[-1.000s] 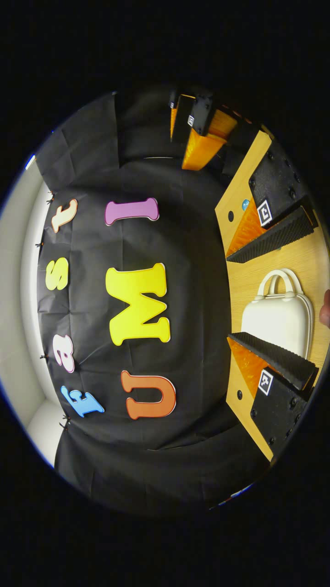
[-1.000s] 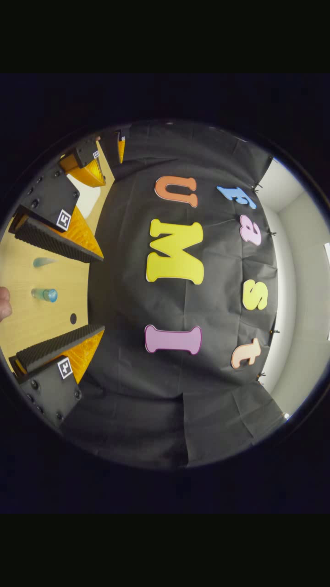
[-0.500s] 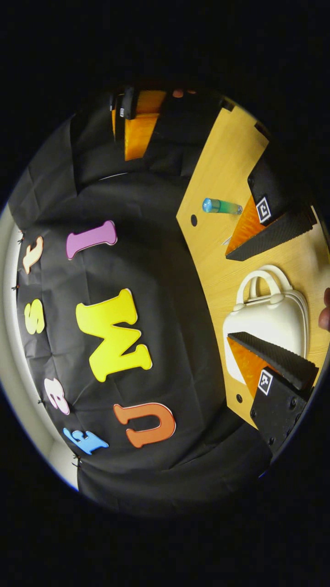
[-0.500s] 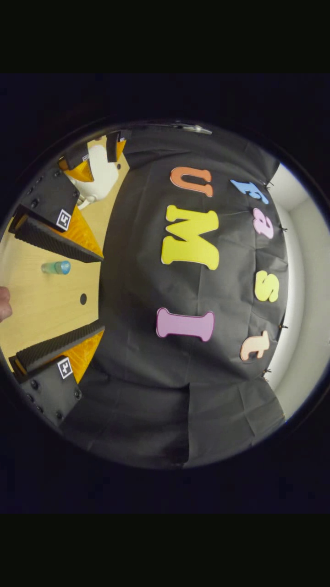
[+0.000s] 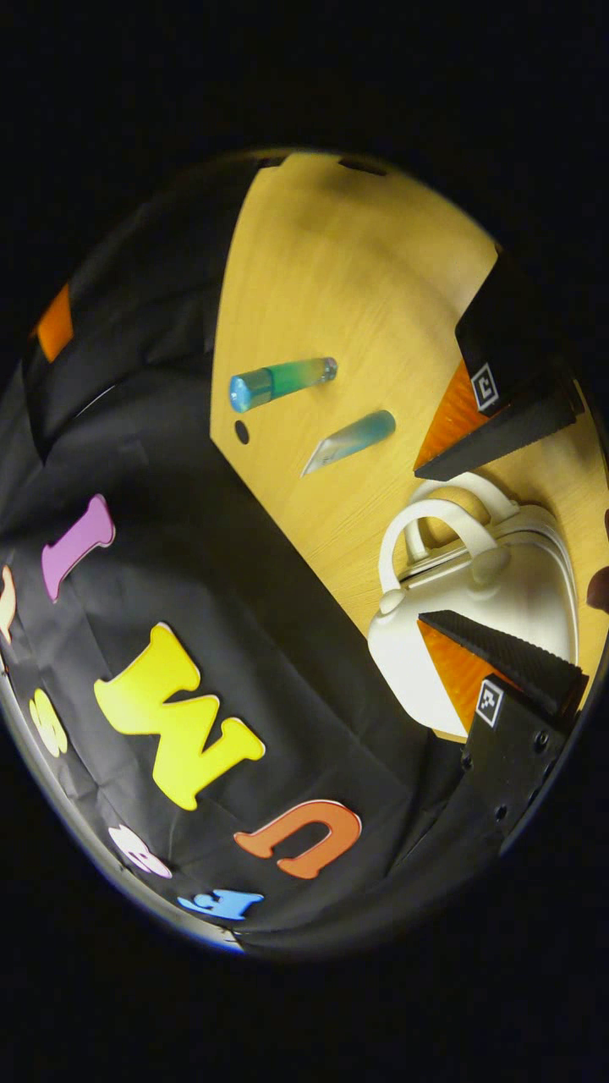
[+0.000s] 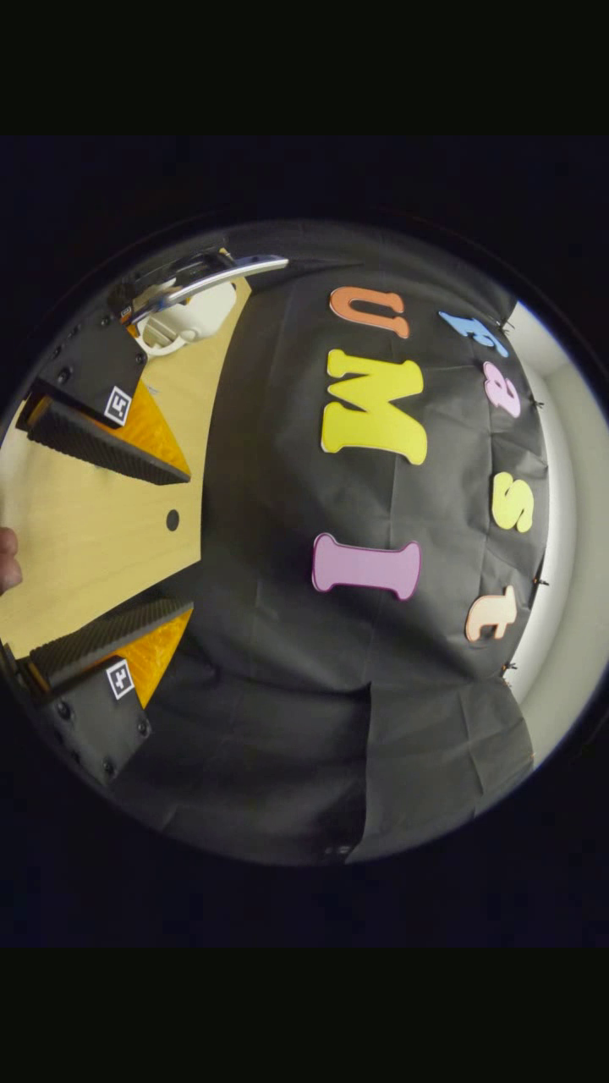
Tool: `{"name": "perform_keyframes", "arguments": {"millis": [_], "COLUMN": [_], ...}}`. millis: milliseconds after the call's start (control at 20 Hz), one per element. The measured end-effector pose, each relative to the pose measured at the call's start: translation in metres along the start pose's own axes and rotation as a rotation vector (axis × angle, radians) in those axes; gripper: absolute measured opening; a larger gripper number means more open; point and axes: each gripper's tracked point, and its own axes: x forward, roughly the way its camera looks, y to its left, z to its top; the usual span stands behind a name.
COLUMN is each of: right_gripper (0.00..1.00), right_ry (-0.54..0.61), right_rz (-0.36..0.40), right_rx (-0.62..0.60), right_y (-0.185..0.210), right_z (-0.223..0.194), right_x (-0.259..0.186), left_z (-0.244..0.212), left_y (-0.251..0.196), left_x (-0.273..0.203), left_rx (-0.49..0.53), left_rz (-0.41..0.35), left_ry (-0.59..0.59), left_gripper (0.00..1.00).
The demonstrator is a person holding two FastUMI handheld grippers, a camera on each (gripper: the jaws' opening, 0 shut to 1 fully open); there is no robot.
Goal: First open the suitcase, pack the skin care products into it, and then close the suitcase.
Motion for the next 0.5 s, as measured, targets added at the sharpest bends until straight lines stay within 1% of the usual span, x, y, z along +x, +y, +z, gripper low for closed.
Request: {"name": "perform_keyframes", "arguments": {"millis": [200, 250, 350, 400, 450, 500], "right_gripper": [0.81, 0.82, 0.81, 0.81, 0.81, 0.81], "right_ry": [0.027, 0.036, 0.053, 0.059, 0.063, 0.068], "right_rz": [-0.033, -0.043, -0.059, -0.065, -0.069, -0.071], "right_rx": [0.008, 0.006, 0.008, 0.01, 0.012, 0.013], "right_y": [-0.019, -0.023, -0.03, -0.033, -0.035, -0.035], "right_z": [-0.01, -0.012, -0.018, -0.02, -0.021, -0.022], "right_x": [0.005, 0.007, 0.01, 0.011, 0.011, 0.011], "left_z": [-0.019, -0.026, -0.03, -0.03, -0.032, -0.035], "left_y": [-0.003, -0.005, -0.007, -0.008, -0.009, -0.008], "left_x": [0.024, 0.029, 0.036, 0.039, 0.041, 0.044], "left_rx": [0.137, 0.157, 0.224, 0.237, 0.243, 0.251], "left_rz": [-0.005, -0.011, -0.013, -0.012, -0.017, -0.018], "left_ry": [0.055, 0.075, 0.087, 0.09, 0.102, 0.118], "left_gripper": [0.96, 0.96, 0.93, 0.9, 0.82, 0.8]}}
